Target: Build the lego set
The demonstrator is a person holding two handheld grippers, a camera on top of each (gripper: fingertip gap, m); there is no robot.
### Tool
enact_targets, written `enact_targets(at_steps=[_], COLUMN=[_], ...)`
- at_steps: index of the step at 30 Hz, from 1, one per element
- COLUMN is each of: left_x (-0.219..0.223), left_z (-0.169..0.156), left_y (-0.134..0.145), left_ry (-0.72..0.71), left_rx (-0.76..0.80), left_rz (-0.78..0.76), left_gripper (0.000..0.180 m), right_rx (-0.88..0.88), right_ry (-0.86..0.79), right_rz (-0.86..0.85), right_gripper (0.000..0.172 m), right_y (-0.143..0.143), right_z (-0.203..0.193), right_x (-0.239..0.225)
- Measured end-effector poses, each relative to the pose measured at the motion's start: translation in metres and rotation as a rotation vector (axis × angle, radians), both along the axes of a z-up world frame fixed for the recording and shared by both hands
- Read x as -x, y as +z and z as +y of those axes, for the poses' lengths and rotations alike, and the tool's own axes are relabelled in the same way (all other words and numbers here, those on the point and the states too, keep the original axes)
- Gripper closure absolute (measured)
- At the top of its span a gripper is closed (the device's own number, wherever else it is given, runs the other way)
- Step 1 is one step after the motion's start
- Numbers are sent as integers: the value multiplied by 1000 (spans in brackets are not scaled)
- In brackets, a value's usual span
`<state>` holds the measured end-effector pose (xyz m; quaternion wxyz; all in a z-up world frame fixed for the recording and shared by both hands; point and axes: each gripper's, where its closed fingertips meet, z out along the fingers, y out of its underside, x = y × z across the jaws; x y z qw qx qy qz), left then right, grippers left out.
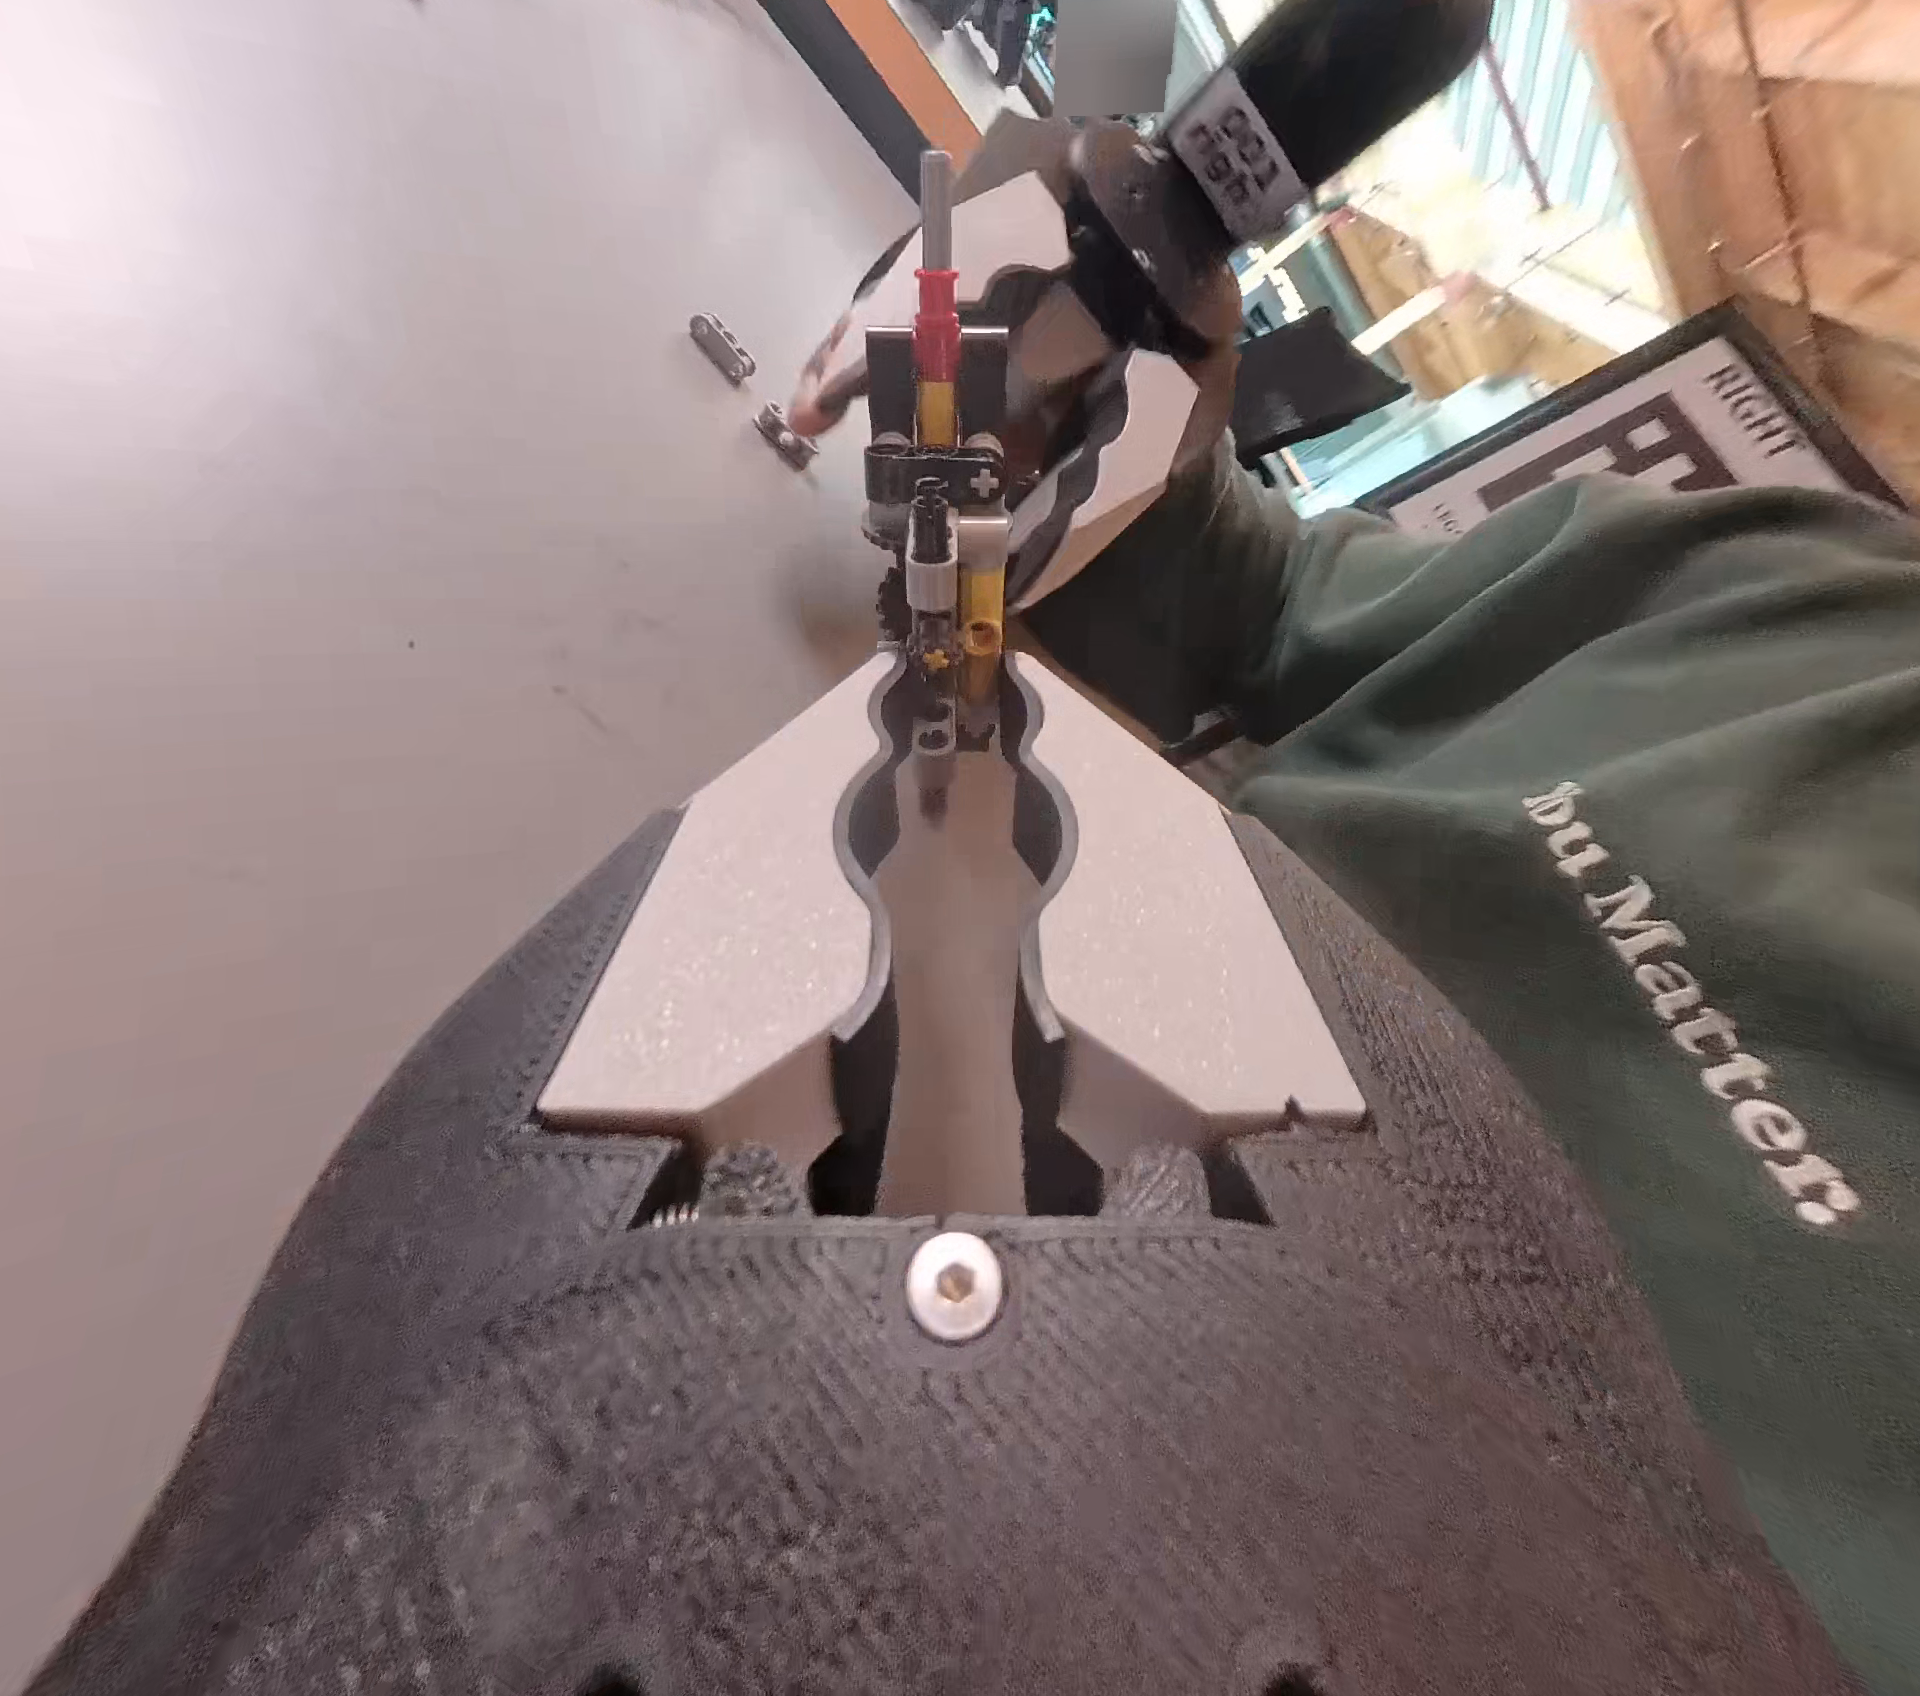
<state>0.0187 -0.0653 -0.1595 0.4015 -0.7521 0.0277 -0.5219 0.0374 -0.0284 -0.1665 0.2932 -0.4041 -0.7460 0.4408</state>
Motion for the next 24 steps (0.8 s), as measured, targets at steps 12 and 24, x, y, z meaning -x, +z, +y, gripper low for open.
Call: enact_targets(at_steps=[12, 24], left_x=[27, 15], left_z=[11, 10], left_y=[-1, -41], left_ry=[94, -66], left_rx=[-65, -329], left_rz=[153, 866], left_gripper=[132, 104], right_rx=[-217, -233], right_ry=[-52, -15], right_rz=[-137, -234], right_gripper=[129, 128], right_y=[-28, -46], right_z=[10, 4], right_x=[-5, -7])
